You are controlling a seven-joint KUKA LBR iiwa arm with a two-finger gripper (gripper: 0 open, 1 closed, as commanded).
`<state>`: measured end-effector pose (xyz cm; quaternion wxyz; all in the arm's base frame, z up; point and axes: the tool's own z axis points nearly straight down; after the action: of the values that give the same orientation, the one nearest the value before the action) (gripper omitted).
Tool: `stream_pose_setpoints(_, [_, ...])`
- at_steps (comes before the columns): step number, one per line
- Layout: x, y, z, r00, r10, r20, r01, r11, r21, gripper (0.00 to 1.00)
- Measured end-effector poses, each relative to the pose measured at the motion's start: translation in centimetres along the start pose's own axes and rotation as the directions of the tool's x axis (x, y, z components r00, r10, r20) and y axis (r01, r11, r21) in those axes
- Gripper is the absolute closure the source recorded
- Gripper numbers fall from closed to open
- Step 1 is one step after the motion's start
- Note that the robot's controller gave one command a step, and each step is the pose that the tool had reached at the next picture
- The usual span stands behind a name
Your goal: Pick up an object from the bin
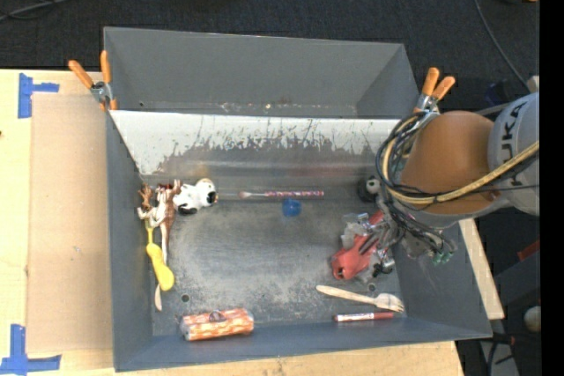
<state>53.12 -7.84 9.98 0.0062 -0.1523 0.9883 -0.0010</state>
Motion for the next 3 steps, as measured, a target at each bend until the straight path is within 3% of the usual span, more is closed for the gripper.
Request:
stream_pose_setpoints(1, [0.0,0.0,0.0,1.000,-0.001,0.000,0.001,1.000,0.000,1.00])
stream_pose_setpoints(2, [-0.1,-0.3,-7.4,1.000,-0.002,-0.004,0.002,1.000,-0.003,1.00])
stream_pose_setpoints(3, [0.6,0.1,-15.6,0.999,-0.042,-0.009,0.042,0.999,-0.007,0.00])
